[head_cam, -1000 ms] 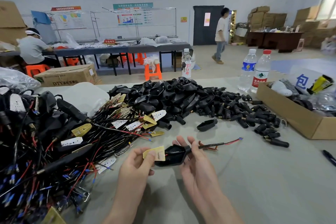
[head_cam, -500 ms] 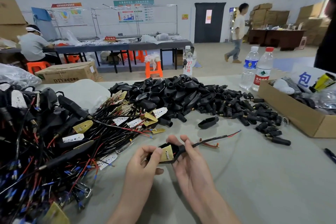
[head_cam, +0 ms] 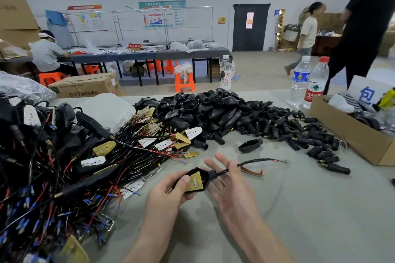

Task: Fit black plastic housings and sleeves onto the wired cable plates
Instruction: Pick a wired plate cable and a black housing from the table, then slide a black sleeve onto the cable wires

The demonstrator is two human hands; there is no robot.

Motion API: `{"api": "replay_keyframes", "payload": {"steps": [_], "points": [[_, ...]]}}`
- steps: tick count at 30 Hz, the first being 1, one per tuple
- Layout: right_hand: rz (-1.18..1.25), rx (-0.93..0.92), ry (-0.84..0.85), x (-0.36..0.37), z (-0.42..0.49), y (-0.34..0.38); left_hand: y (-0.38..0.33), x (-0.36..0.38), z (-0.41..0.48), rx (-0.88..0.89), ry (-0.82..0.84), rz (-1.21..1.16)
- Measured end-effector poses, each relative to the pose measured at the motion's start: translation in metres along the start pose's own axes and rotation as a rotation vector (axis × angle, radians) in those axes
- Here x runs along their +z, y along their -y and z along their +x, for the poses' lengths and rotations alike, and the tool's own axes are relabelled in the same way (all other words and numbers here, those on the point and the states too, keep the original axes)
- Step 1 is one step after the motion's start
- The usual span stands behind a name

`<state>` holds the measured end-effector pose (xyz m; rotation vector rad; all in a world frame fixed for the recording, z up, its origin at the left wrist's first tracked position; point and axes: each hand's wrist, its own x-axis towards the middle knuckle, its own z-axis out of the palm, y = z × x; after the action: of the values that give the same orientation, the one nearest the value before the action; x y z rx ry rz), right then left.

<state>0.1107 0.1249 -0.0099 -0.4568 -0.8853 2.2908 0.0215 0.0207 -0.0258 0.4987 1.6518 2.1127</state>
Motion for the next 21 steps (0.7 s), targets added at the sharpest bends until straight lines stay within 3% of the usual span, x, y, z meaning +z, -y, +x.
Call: {"api": "replay_keyframes", "payload": {"steps": [6, 8, 11, 17, 21], "points": [[-0.147, -0.065, -0.015, 0.002, -0.001, -0.005, 0.001, 0.002, -0.004, -0.012, -0.045, -0.008], [-0.122, -0.085, -0.022, 0.002, -0.001, -0.002, 0.0, 0.01, -0.009, -0.033, -0.01, -0.008], [-0.097, -0.135, -0.04, 0.004, -0.003, 0.004, 0.005, 0.026, -0.022, 0.016, 0.12, 0.178], [-0.758, -0.177, 0.067, -0.003, -0.011, 0.036, 0.006, 0.023, -0.035, 0.174, 0.36, 0.53], [-1.141, -0.07, 0.303, -0.012, -0.02, 0.076, 0.003, 0.022, -0.038, 0.186, 0.494, 0.551]]}}
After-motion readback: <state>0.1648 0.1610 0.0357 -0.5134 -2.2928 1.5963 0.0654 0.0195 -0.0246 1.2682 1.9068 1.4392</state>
